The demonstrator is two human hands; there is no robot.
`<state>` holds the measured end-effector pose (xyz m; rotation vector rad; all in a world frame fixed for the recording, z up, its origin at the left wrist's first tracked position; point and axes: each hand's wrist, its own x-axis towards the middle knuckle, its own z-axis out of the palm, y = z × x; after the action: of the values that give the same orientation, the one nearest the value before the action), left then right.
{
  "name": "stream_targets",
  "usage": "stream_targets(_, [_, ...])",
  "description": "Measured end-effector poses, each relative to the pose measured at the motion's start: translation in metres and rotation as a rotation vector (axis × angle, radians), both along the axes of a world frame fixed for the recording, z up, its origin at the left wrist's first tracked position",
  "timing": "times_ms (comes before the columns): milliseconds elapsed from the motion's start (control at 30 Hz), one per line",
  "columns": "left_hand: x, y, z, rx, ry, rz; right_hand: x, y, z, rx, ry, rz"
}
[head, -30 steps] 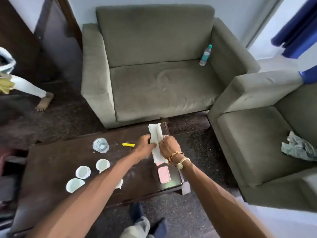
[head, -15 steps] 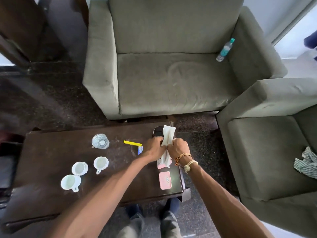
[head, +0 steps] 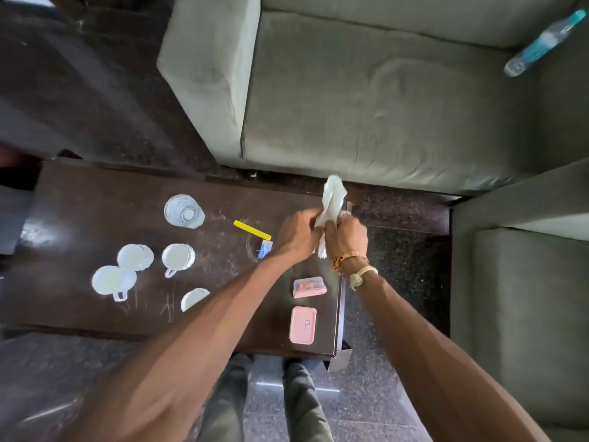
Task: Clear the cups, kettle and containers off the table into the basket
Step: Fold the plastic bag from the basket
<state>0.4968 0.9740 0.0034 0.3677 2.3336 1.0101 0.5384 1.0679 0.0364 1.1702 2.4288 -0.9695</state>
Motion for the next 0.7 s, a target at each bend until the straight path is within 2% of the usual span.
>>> stream_targets(200, [-0.021, 0.023, -0.03, 0.057, 0.057, 0.069, -0.019, 0.016, -0.037, 0.003, 0.168, -0.073])
stream_targets(433, [-0.015, 0.026, -0.081, 0.032, 0.114, 0.063, -0.014, 0.017, -0.088, -0.016, 0.185, -0.137])
stream_targets(700, [-0.013, 0.025, -0.109, -0.062, 0.191, 0.103, -0.012, 0.013, -0.114, 0.024, 0.245, -0.134])
